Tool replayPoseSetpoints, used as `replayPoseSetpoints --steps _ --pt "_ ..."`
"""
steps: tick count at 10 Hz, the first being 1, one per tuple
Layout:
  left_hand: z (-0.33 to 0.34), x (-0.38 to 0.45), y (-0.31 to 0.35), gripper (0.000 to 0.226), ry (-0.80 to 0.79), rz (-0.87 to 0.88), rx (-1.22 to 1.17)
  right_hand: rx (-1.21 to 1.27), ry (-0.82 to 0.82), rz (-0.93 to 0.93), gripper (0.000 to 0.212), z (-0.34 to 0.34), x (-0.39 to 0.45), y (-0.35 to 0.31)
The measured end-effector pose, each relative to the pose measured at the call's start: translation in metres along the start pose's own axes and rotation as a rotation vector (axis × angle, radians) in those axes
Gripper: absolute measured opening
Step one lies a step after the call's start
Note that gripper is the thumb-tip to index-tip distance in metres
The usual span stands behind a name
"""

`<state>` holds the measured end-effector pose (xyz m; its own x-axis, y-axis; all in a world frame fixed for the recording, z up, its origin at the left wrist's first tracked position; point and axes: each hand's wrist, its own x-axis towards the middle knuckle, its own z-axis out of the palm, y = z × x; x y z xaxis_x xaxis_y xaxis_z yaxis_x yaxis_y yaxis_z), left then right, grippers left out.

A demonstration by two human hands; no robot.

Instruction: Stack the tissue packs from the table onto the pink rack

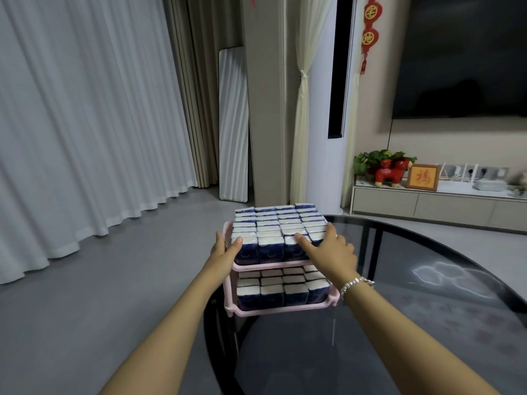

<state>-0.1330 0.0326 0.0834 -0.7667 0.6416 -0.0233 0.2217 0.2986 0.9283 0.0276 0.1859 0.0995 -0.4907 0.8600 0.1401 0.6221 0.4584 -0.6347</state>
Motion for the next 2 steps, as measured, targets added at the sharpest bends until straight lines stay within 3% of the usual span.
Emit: replayPoseSetpoints --steps 2 --pt "0.0 -0.007 0.015 0.073 0.091 -0.027 0.07 -0.084 -0.02 -0.003 0.093 -0.016 0.0 -0.01"
